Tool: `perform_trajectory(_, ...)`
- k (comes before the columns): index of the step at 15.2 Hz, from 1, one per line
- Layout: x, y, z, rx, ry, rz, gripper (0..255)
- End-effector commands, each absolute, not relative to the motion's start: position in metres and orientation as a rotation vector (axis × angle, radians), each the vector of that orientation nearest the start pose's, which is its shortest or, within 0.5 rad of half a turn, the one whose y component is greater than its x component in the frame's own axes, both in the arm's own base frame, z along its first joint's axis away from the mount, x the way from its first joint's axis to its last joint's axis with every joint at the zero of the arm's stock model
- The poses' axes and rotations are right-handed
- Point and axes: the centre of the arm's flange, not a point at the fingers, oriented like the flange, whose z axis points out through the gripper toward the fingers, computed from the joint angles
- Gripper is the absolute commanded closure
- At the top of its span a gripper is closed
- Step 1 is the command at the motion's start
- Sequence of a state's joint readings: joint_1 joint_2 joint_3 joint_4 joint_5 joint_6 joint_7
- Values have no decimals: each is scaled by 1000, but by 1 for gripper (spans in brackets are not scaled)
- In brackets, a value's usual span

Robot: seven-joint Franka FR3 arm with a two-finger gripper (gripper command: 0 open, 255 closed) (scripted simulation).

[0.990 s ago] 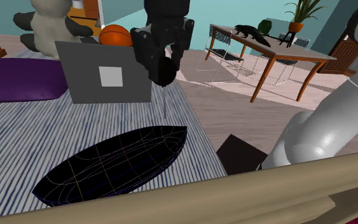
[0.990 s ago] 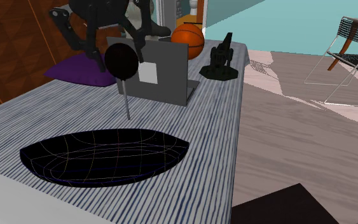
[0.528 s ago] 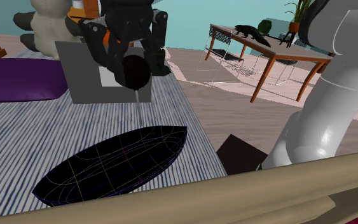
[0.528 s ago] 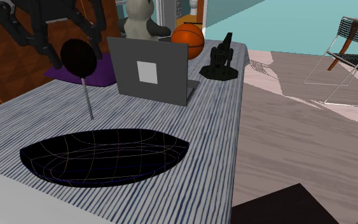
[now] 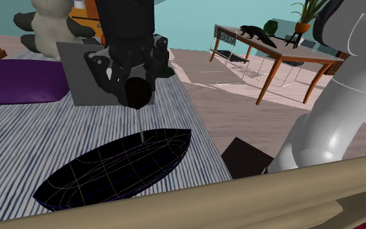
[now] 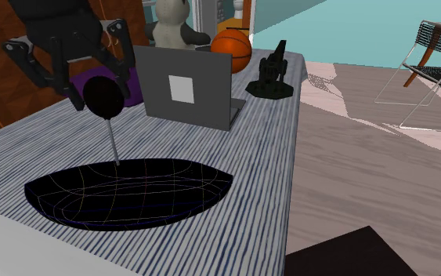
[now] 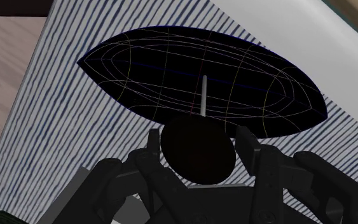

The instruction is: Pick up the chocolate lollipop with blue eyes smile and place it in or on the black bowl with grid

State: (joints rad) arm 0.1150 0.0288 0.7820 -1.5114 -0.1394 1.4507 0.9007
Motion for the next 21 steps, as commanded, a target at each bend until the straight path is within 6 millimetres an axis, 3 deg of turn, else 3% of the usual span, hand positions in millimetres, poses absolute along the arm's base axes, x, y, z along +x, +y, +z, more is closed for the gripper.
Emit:
perform_trajectory(1, 361, 414, 621, -3278, 24, -70, 255)
perform_trajectory(12, 361, 414, 562, -3278, 24, -70, 255)
perform_trajectory(19, 361, 414, 562, -3278, 24, -70, 255)
perform_trajectory(20, 361, 414, 562, -3278, 24, -70, 0)
perform_trajectory(21, 361, 414, 562, -3278, 24, -70, 0)
